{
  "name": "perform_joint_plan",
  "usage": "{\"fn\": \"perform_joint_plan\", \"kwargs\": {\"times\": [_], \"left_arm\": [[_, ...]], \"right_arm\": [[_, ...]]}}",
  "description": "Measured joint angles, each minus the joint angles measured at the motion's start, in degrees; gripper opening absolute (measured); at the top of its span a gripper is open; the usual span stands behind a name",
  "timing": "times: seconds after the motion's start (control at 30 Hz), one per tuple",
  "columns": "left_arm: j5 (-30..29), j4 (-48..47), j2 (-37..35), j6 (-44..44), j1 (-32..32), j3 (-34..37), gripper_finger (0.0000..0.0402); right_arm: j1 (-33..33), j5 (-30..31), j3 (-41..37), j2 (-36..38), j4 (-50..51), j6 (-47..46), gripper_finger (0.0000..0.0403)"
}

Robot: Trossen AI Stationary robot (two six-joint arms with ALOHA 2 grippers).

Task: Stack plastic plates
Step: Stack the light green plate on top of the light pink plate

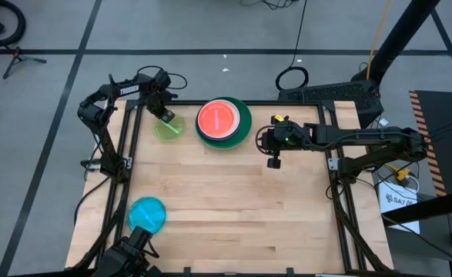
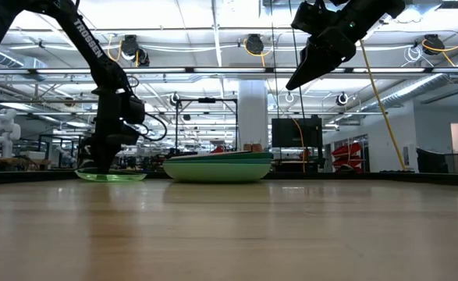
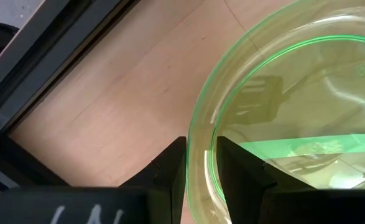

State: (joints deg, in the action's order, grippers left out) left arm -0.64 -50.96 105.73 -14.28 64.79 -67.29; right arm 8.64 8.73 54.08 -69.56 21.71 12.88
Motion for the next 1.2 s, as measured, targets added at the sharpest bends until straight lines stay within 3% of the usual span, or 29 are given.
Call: {"fn": "perform_joint_plan", "kwargs": {"times": [0.17, 0.53, 0.83, 1.2], "left_arm": [[0.00, 0.00, -0.02, -0.06, 0.00, 0.00, 0.0089], [0.00, -0.15, -0.02, 0.00, 0.02, 0.00, 0.0012], [0.02, -0.74, -1.10, -0.02, 0.17, 0.00, 0.0007], [0.01, -3.47, -9.62, 0.35, 1.39, -2.42, 0.0006]], "right_arm": [[0.00, 0.00, 0.00, 0.00, 0.00, 0.00, 0.0100], [0.00, 0.00, -0.01, 0.00, 0.00, 0.00, 0.0100], [0.00, 0.00, 0.00, 0.00, 0.00, 0.00, 0.0100], [0.00, 0.02, 0.00, 0.00, -0.02, -0.01, 0.0100]]}}
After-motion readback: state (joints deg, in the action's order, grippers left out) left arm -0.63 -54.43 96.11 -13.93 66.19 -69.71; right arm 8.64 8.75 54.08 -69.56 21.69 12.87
